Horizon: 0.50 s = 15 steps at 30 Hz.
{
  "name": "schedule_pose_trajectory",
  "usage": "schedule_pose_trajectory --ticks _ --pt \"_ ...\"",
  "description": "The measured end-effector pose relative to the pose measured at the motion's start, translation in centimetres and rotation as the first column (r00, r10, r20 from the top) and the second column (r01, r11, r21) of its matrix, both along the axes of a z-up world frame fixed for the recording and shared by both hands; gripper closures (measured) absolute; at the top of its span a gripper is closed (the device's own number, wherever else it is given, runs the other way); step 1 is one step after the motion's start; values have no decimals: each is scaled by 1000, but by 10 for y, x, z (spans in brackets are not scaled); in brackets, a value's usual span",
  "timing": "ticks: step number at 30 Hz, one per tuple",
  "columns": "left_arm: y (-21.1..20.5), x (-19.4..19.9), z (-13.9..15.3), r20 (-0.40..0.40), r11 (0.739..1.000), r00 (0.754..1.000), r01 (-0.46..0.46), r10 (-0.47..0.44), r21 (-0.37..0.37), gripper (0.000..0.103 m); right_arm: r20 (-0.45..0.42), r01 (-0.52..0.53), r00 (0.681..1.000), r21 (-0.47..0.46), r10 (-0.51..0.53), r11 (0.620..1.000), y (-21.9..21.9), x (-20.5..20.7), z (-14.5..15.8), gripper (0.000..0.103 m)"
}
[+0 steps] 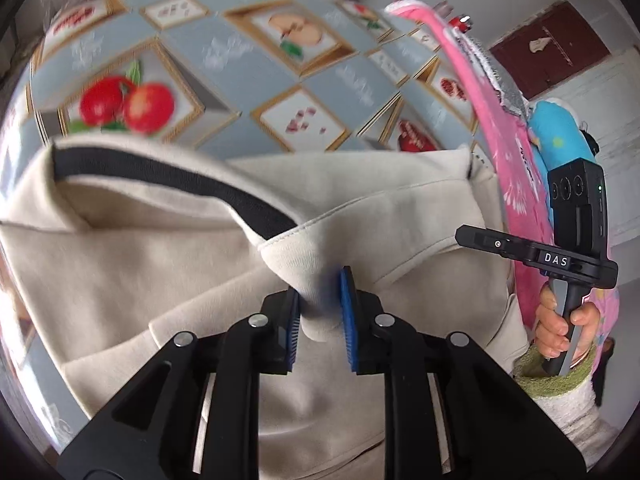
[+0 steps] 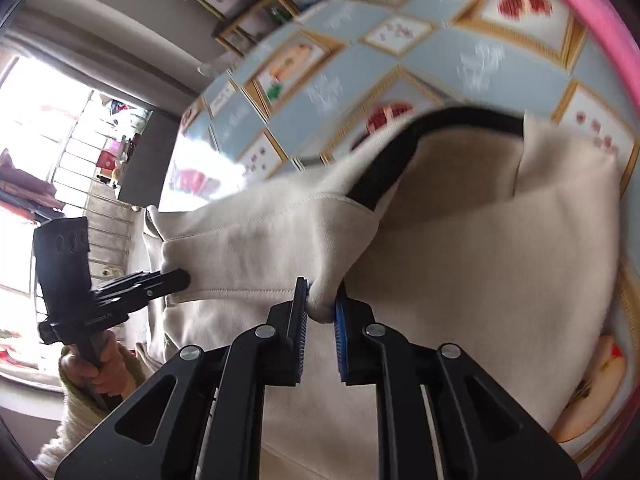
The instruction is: Fold large clothes
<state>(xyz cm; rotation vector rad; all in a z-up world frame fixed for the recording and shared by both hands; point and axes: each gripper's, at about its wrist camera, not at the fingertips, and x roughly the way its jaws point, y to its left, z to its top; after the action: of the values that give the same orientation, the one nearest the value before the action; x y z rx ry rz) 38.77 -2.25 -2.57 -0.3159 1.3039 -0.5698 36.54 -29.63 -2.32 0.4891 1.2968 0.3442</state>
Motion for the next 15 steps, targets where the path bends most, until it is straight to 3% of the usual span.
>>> schedule_pose_trajectory --ticks 4,7,12,15 --pt "12 9 -14 -76 993 996 -57 49 -103 75 -38 24 999 74 -21 997 -10 7 -7 87" --pt "13 13 -22 -118 989 991 -77 62 -128 73 -86 9 996 109 1 994 -7 14 -16 86" --pt "-7 27 -6 1 999 1000 -31 31 -20 95 -32 -32 999 24 33 999 11 37 -6 91" --pt "-19 42 6 100 996 995 -21 13 83 97 12 -45 999 -57 46 997 22 55 -1 91"
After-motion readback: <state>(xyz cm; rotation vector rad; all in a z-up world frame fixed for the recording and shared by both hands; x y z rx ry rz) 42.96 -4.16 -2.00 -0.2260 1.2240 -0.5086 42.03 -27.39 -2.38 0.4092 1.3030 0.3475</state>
